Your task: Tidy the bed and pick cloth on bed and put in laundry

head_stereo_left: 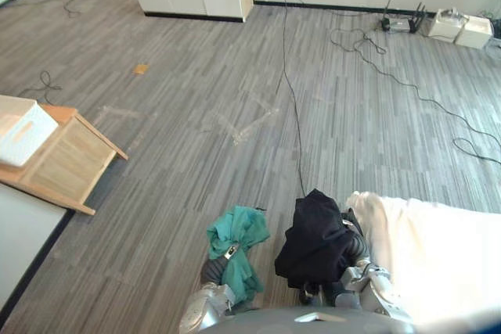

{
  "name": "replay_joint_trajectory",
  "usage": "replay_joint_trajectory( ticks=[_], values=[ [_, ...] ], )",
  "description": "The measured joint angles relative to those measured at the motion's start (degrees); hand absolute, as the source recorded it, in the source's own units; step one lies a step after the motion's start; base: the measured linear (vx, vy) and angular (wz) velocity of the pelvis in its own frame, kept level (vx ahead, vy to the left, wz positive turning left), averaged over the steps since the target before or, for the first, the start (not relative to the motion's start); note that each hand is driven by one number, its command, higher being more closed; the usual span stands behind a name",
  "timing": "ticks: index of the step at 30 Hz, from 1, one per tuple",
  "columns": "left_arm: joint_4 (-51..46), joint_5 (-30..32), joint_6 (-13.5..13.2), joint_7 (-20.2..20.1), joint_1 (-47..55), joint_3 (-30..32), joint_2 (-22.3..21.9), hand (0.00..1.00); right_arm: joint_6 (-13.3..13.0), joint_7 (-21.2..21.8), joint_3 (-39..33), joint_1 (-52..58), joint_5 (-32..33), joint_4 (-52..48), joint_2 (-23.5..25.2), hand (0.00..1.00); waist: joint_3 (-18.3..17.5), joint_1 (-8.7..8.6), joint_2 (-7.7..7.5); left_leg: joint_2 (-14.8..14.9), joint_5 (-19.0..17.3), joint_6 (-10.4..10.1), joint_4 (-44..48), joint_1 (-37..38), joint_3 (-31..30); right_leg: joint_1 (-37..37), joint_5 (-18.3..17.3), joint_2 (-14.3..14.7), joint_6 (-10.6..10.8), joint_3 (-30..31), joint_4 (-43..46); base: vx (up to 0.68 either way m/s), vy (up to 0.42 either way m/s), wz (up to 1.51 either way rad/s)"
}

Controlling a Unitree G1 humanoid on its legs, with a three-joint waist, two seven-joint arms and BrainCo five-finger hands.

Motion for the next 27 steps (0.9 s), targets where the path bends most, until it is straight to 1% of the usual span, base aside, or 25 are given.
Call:
replay_joint_trajectory(
  ticks=[1, 3, 4, 5, 6, 7, 8, 9, 10, 11, 12, 13, 14, 15, 16, 17, 18, 19, 20, 21, 22, 23, 24, 26, 27],
  values=[
    [-0.27, 0.0, 0.0, -0.67, 0.36, 0.05, 0.01, 1.0, -0.01, 0.2, -0.36, -0.12, 0.02, -0.02, -0.23, 1.0, 0.24, 0.82, -0.38, -1.66, -2.29, -0.02, 1.83, -3.77, 0.22, 3.73, -0.29, 0.08, -0.32, 0.17, -2.79, 0.52, -0.135, -0.01],
    [-2.66, -0.04, -0.12, -1.18, 1.5, 0.11, -0.09, 1.0, -0.02, 0.58, -1.12, -0.05, 0.04, -0.05, -0.95, 1.0, 0.36, 1.67, -0.77, -5.14, -4.99, -0.15, -3.36, -7.86, 1.14, 8.38, -0.32, 0.16, -0.33, 0.34, -7.56, 0.35, -0.086, -0.11],
    [-3.9, -0.04, -0.45, -1.49, 2.09, 0.09, -0.17, 1.0, -0.01, 0.98, -1.55, 0.03, 0.04, -0.1, -1.27, 1.0, 0.38, 2.28, -0.8, -6.61, -6.16, -0.18, -9.06, -8.97, 2.28, 10.4, -0.42, 0.17, -0.09, 0.43, -9.25, 0.38, -0.047, -0.14],
    [-5.2, -0.08, -0.65, -1.5, 2.67, 0.09, -0.35, 1.0, 0.01, 1.57, -2.25, 0.27, 0.07, -0.21, -1.43, 1.0, 0.42, 2.7, -0.94, -8.17, -6.95, 0.24, -18.8, -9.45, 4.42, 12.7, -0.74, 0.14, 0.7, 0.57, -10.98, 0.4, -0.026, -0.09],
    [-5.55, -0.09, -0.73, -1.49, 2.86, 0.09, -0.44, 1.0, 0.02, 1.77, -2.3, 0.39, 0.07, -0.26, -1.54, 1.0, 0.37, 2.69, -1.04, -8.97, -6.91, 0.35, -23.88, -9.38, 5.56, 13.65, -1.13, 0.09, 0.84, 0.53, -11.59, 0.41, -0.008, 0.0],
    [-5.87, -0.09, -0.74, -1.46, 3.05, 0.07, -0.58, 1.0, 0.05, 2.1, -2.29, 0.61, 0.06, -0.34, -1.7, 1.0, 0.35, 2.69, -1.25, -10.01, -6.23, 1.04, -31.95, -9.06, 7.5, 15.01, -1.49, -0.06, 0.81, 0.38, -12.43, 0.44, 0.041, 0.13],
    [-6.41, -0.16, -0.72, -1.32, 3.02, 0.03, -0.88, 1.0, 0.24, 2.52, -2.22, 1.16, 0.05, -0.93, -1.77, 1.0, 0.15, 2.6, -1.64, -11.66, -1.6, 1.75, -47.17, -7.89, 11.68, 17.48, -2.63, -0.29, 1.63, -0.2, -14.31, 0.46, 0.054, 0.18],
    [-6.49, -0.16, -0.68, -1.21, 3.05, 0.04, -1.12, 1.0, 0.45, 2.55, -2.26, 1.52, 0.04, -1.5, -1.86, 1.0, 0.03, 2.56, -1.66, -11.9, 0.28, 1.79, -51.4, -7.81, 13.32, 18.76, -2.93, -0.29, 2.16, -0.55, -14.89, 0.6, 0.093, 0.28],
    [-6.58, -0.24, -0.55, -0.7, 2.57, -0.11, -1.47, 1.0, 0.57, 2.61, -2.51, 1.83, 0.04, -1.92, -1.91, 1.0, 0.11, 2.45, -1.86, -11.84, 3.04, 2.18, -55.68, -8.12, 16.56, 20.91, -3.7, -0.33, 3.45, -1.4, -16.23, 0.56, 0.11, 0.3],
    [-6.78, -0.29, -0.37, -0.4, 2.27, -0.16, -1.47, 1.0, 0.98, 2.56, -2.69, 1.99, 0.04, -1.89, -1.95, 1.0, 0.26, 2.55, -2.18, -11.39, 4.72, 3.06, -56.8, -8.49, 20.08, 23.17, -4.91, -0.9, 5.25, -2.8, -16.69, 0.57, 0.121, 0.3],
    [-6.87, -0.4, -0.36, -0.4, 2.22, -0.12, -1.5, 1.0, 1.14, 2.54, -2.78, 2.31, 0.03, -2.21, -2.08, 1.0, 0.07, 2.61, -2.23, -11.05, 5.1, 3.62, -56.65, -8.81, 22.25, 24.12, -5.63, -1.24, 6.36, -3.58, -16.66, 0.57, 0.142, 0.33],
    [-6.89, -0.62, -0.36, -0.41, 2.3, -0.05, -1.54, 1.0, 1.33, 2.53, -3.13, 3.34, 0.03, -3.19, -2.19, 1.0, -1.07, 2.89, -2.63, -11.08, 7.84, 6.99, -54.87, -8.98, 25.46, 25.56, -7.21, -2.5, 8.98, -4.92, -15.99, 0.46, 0.124, 0.29],
    [-6.87, -0.65, -0.35, -0.41, 2.43, -0.02, -1.56, 1.0, 1.41, 2.51, -3.2, 3.46, 0.03, -3.2, -2.21, 1.0, -1.7, 2.84, -2.92, -11.28, 9.02, 8.35, -54.36, -8.96, 26.05, 25.76, -7.74, -3.11, 9.87, -5.29, -15.13, 0.6, 0.174, 0.53],
    [-6.53, -0.62, -0.32, -0.45, 2.35, 0.11, -1.42, 1.0, 1.98, 2.29, -3.48, 3.36, 0.0, -2.92, -2.0, 1.0, -3.49, 2.8, -4.12, -13.69, 7.8, 13.9, -53.66, -8.61, 25.93, 24.41, -9.24, -6.17, 12.45, -6.44, -9.59, 0.76, 0.264, 0.51],
    [-6.5, -0.61, -0.33, -0.43, 1.21, 0.22, -1.47, 1.0, 2.47, 2.23, -3.4, 3.01, -0.32, -2.69, -1.73, 1.0, -3.99, 3.21, -4.52, -14.94, 5.92, 15.14, -52.68, -7.47, 25.87, 21.89, -9.23, -9.04, 13.66, -6.63, -1.1, 0.64, 0.232, 0.5],
    [-6.5, -0.59, -0.33, -0.42, 0.72, 0.38, -1.38, 1.0, 2.67, 2.17, -3.35, 2.46, -0.7, -2.65, -1.64, 1.0, -3.93, 3.52, -5.04, -15.42, 5.15, 15.45, -52.37, -6.85, 25.77, 20.52, -8.7, -10.21, 14.41, -6.7, 3.17, 0.75, 0.289, 0.3],
    [-6.49, -0.55, -0.33, -0.18, -0.12, 0.59, -1.13, 1.0, 2.7, 1.99, -3.09, 1.41, -1.55, -2.59, -0.55, 1.0, -3.57, 4.17, -6.51, -16.92, 3.45, 15.8, -52.51, -4.28, 24.73, 17.65, -4.85, -13.46, 14.11, -6.71, 15.43, 0.59, 0.185, 0.31],
    [-6.47, -0.35, -0.29, -0.1, -0.64, 0.36, -0.49, 1.0, 2.69, 1.97, -2.61, 0.85, -1.87, -2.5, 0.37, 1.0, -3.12, 4.19, -7.03, -17.88, 1.05, 14.89, -52.94, -0.23, 22.37, 15.02, -1.97, -16.51, 12.67, -6.47, 28.71, 0.7, 0.208, 0.34],
    [-6.46, -0.06, -0.29, -0.06, -0.72, 0.17, -0.31, 1.0, 2.69, 1.92, -2.44, 0.82, -2.13, -2.39, 0.69, 1.0, -3.09, 4.15, -7.01, -18.12, 0.06, 14.54, -53.18, 1.6, 21.57, 14.26, -1.94, -17.52, 12.29, -6.5, 34.23, 0.54, 0.101, 0.47],
    [-6.48, 0.11, -0.31, 0.18, -0.72, -0.31, -0.09, 1.0, 2.65, 1.77, -1.75, 1.28, -2.58, -2.31, 0.9, 1.0, -2.94, 3.72, -6.53, -18.36, -1.46, 13.78, -54.03, 6.03, 19.05, 12.48, -2.96, -19.15, 10.65, -7.11, 43.16, 0.47, 0.061, 0.67],
    [-6.47, 0.1, -0.43, 1.22, -0.76, -0.49, -0.24, 1.0, 2.6, 1.67, -1.17, 1.95, -2.93, -2.31, 0.91, 1.0, -3.24, 2.74, -5.95, -18.35, -2.23, 13.29, -55.58, 9.35, 16.58, 9.84, -4.03, -19.61, 9.05, -7.23, 46.62, 0.44, 0.036, 0.83],
    [-6.47, 0.11, -0.47, 1.66, -0.9, -0.51, -0.16, 1.0, 2.57, 1.46, -0.77, 2.24, -3.03, -2.36, 0.91, 1.0, -3.32, 2.29, -5.79, -18.39, -2.43, 13.16, -56.2, 10.46, 15.23, 7.94, -4.51, -19.65, 8.51, -7.15, 47.11, 0.4, -0.012, 1.1],
    [-6.44, 0.1, -0.47, 2.43, -1.6, -0.64, 0.25, 1.0, 2.4, 1.15, -0.16, 3.03, -3.05, -2.5, 1.05, 1.0, -3.36, 1.33, -6.03, -18.45, -2.77, 12.78, -57.2, 11.85, 12.24, 2.79, -5.41, -19.14, 8.19, -6.02, 46.27, 0.39, -0.064, 1.3],
    [-4.87, 0.03, -0.38, 3.61, -3.67, -1.83, 1.26, 1.0, 2.07, 0.02, 0.4, 4.56, -2.98, -2.34, 1.1, 1.0, -3.02, -0.18, -6.31, -17.65, -3.42, 11.72, -57.84, 13.65, 6.07, -5.86, -7.59, -16.32, 9.36, -2.17, 36.54, 0.42, -0.131, 1.43],
    [-4.61, 0.02, -0.36, 3.64, -3.8, -1.93, 1.33, 1.0, 2.06, -0.09, 0.4, 4.8, -2.97, -2.29, 1.09, 1.0, -2.96, -0.36, -6.25, -17.48, -3.51, 11.58, -57.87, 13.96, 5.2, -6.42, -7.61, -15.95, 9.34, -1.83, 34.86, 0.4, -0.181, 1.43]
  ],
)
